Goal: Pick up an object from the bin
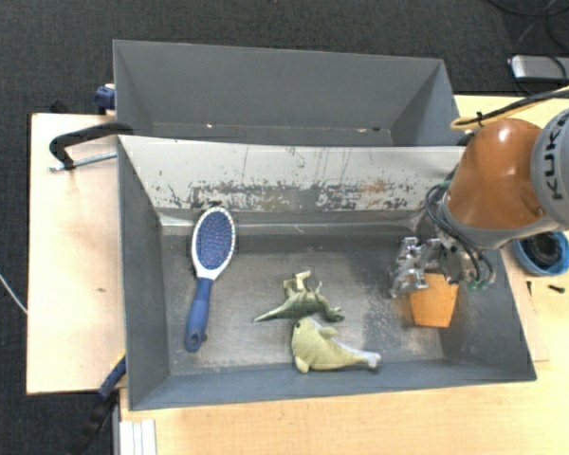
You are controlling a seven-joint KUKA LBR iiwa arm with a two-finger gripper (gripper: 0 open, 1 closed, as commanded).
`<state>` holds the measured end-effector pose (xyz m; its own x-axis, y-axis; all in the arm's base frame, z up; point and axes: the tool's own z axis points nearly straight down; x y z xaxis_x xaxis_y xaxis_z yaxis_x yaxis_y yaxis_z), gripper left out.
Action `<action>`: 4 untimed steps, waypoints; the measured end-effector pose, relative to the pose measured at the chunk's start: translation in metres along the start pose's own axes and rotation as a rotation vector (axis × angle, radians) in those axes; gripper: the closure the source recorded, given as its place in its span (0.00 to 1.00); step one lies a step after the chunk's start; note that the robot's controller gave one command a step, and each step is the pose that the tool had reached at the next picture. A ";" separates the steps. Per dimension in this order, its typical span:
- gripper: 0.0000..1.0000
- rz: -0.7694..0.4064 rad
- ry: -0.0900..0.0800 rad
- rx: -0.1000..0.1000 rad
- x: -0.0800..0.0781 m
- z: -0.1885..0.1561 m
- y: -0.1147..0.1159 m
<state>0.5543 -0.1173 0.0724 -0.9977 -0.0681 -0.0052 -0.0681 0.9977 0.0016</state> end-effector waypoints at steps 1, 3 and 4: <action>0.00 0.000 0.000 0.000 0.000 0.001 0.000; 1.00 -0.056 0.003 0.001 0.008 0.000 0.040; 0.00 -0.056 0.001 0.002 0.008 0.001 0.039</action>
Offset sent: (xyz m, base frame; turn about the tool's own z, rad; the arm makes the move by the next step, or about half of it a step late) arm 0.0000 0.0000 0.0000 0.0000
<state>0.5432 -0.0785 0.0718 -0.9923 -0.1239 -0.0042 -0.1239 0.9923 -0.0003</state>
